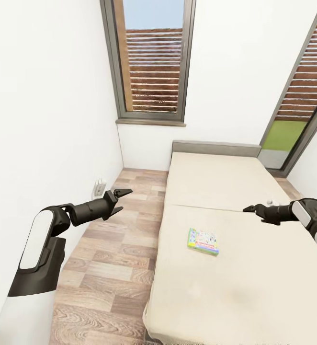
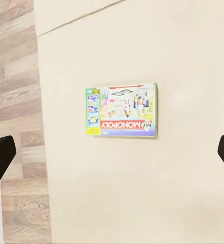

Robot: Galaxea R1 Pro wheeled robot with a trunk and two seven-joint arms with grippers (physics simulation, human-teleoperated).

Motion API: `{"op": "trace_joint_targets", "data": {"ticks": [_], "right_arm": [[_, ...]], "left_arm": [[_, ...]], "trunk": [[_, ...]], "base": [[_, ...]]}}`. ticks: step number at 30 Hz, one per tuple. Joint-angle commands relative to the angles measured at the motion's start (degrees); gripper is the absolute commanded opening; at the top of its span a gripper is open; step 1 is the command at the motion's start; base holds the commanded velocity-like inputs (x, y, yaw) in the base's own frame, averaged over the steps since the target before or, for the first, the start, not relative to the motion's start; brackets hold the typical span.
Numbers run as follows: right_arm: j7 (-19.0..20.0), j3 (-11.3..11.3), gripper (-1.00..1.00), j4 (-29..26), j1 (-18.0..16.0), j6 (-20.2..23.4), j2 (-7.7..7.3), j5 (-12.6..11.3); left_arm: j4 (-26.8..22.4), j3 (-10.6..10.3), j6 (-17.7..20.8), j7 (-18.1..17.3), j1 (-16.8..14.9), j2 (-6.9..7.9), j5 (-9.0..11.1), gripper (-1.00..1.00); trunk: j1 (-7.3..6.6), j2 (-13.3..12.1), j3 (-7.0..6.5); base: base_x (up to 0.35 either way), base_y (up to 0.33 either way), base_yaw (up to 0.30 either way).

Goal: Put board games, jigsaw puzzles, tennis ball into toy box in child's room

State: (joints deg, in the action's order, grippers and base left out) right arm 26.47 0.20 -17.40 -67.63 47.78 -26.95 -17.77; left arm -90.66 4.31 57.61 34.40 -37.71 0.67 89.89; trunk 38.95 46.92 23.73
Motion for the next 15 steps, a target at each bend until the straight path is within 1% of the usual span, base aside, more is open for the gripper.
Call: {"op": "trace_joint_targets", "data": {"ticks": [1,4,8,15], "right_arm": [[0.2,0.0,1.00,0.0,0.0,-0.5,0.19,0.0],[0.2,-0.1,1.00,0.1,0.0,-2.2,0.72,0.0],[0.2,-0.1,1.00,0.2,0.0,-3.1,1.00,0.0],[0.2,-0.2,1.00,0.5,0.0,-6.7,1.69,-0.1]], "left_arm": [[0.0,0.1,0.1,0.6,0.0,-0.01,0.6,1.00],[0.0,0.1,0.1,0.5,0.1,0.00,0.7,1.00],[0.0,0.2,0.1,0.5,0.1,0.01,0.7,1.00],[0.0,0.2,0.1,0.6,0.2,-0.03,0.7,1.00]], "trunk": [[0.01,0.1,0.17],[0.01,0.1,0.45],[0.01,0.1,0.82],[0.01,0.1,1.48]], "base": [[0.000,0.000,0.000],[0.000,0.000,0.000],[0.000,0.000,0.000],[0.000,0.000,0.000]]}}
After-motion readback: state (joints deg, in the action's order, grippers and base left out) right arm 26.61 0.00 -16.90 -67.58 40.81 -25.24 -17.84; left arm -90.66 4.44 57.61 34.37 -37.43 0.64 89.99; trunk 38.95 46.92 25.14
